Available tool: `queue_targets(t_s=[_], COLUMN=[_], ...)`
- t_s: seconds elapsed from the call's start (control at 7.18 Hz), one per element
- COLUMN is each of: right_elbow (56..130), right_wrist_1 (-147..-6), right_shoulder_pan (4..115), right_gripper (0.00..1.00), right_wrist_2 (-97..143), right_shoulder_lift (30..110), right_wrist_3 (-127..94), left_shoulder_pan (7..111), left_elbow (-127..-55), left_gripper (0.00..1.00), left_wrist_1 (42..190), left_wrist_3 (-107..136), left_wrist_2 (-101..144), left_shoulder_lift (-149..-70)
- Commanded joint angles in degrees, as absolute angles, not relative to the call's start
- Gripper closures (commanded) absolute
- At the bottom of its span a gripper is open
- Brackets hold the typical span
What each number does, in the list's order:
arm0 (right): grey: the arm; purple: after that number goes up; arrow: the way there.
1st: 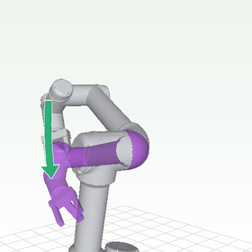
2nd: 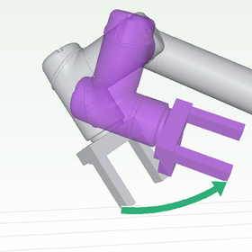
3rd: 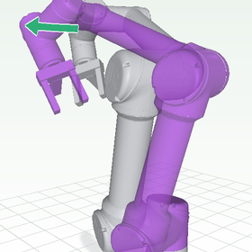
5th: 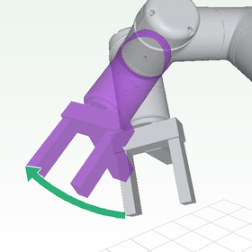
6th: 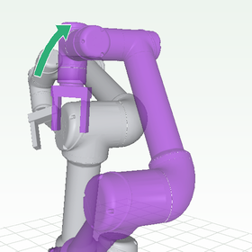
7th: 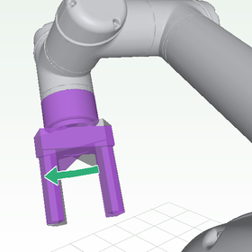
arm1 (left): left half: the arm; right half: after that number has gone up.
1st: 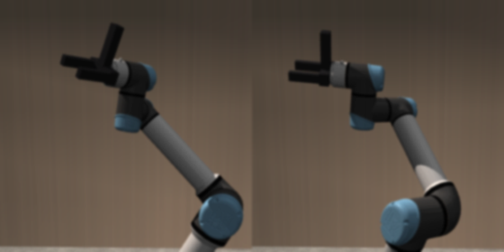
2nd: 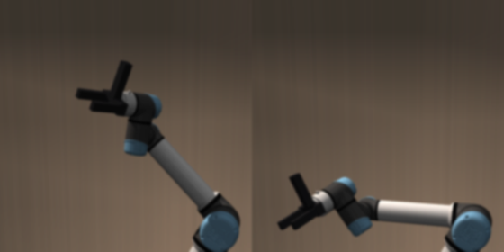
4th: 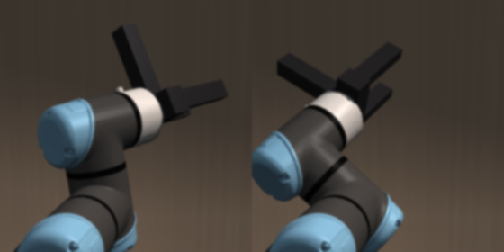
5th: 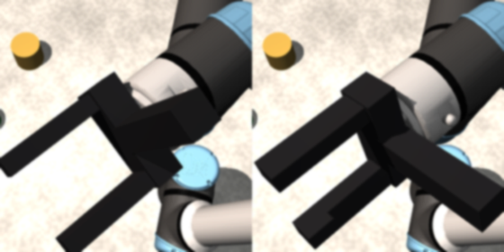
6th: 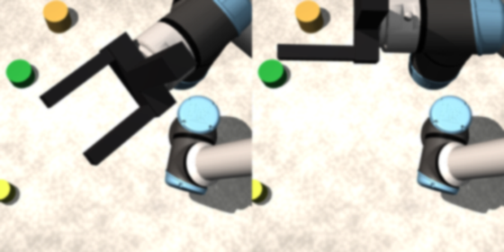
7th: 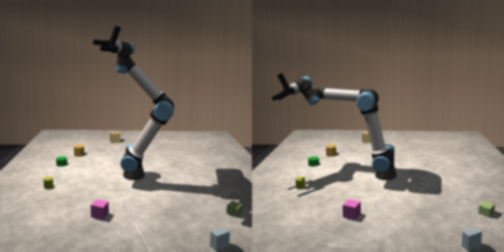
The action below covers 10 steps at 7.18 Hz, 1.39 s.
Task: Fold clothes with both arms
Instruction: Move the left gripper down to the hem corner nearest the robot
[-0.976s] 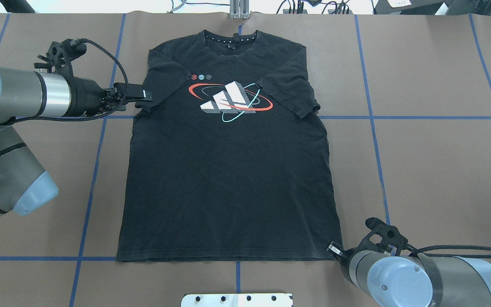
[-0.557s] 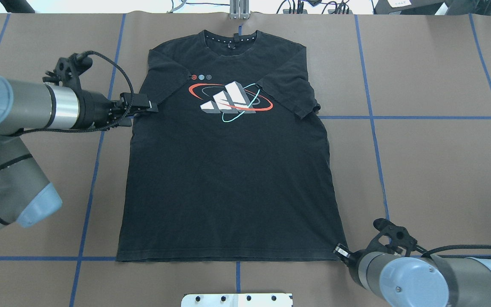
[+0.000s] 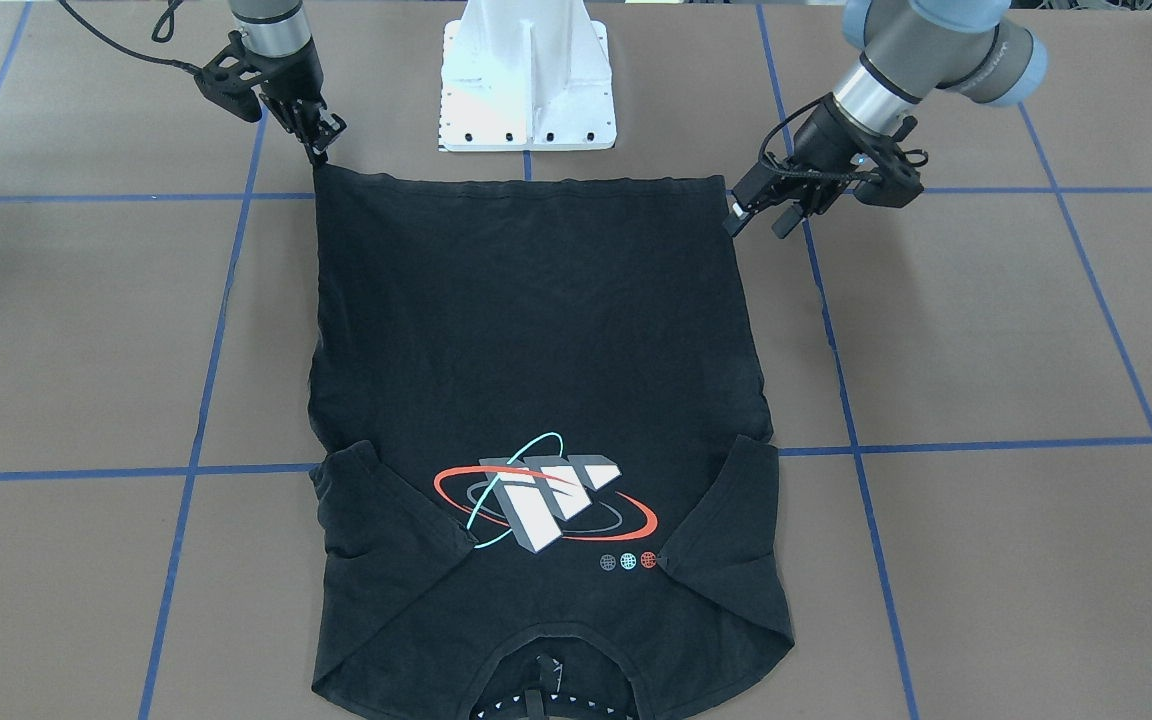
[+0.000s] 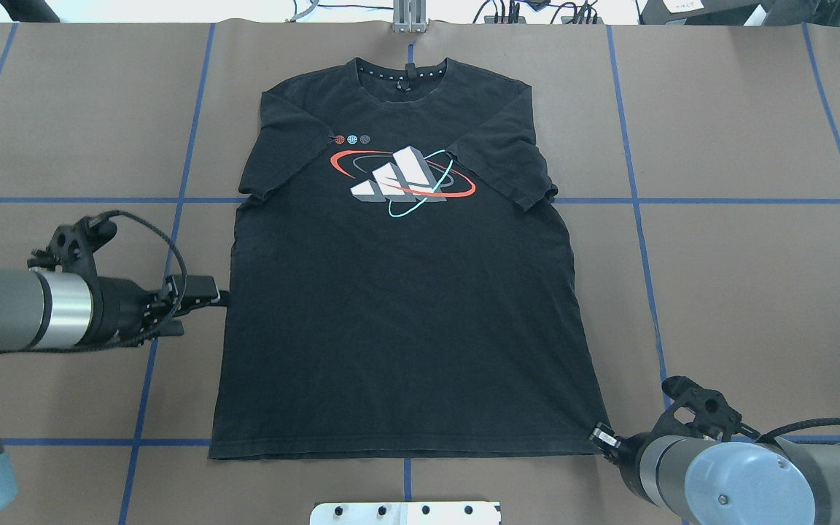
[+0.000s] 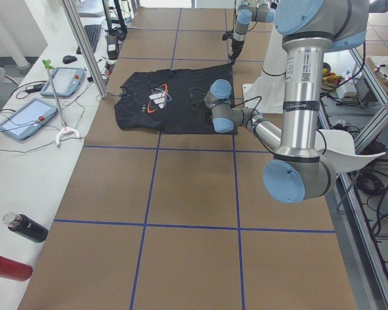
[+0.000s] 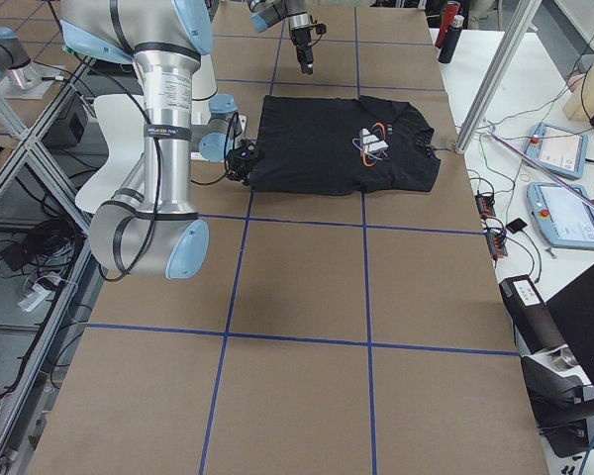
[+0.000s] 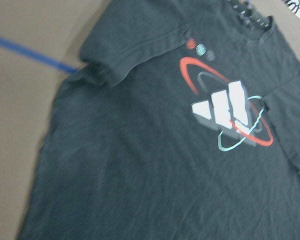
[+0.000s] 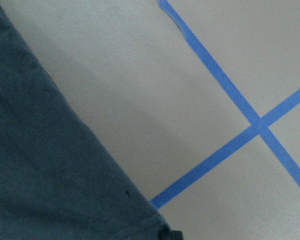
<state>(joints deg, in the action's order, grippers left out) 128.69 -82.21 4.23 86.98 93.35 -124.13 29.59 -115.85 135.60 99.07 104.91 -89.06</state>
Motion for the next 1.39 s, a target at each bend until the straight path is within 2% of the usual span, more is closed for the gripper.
queue_targets(t_s=[0.0,0.42,1.25], right_elbow=[128.85,128.85,128.67], right_wrist_1=[-82.18,-82.18,-81.83], right_shoulder_pan=[4.04,3.96,3.78], right_gripper=[1.00,1.00,1.00], right_wrist_2=[87.19,87.28,87.28], right_shoulder_lift=[93.43,94.57,94.83], right_wrist_3=[-124.01,-123.66,-123.66], left_shoulder_pan=[25.41,11.82,6.51], left_elbow=[-118.65,-119.44,-119.36], left_gripper=[0.01,0.02,0.21], left_wrist_1=[132.02,131.66,121.47], left_wrist_3=[100.99,109.23,113.46], left_wrist_2=[103.01,92.76,89.93], left_shoulder_lift=[-86.23,-83.25,-83.85])
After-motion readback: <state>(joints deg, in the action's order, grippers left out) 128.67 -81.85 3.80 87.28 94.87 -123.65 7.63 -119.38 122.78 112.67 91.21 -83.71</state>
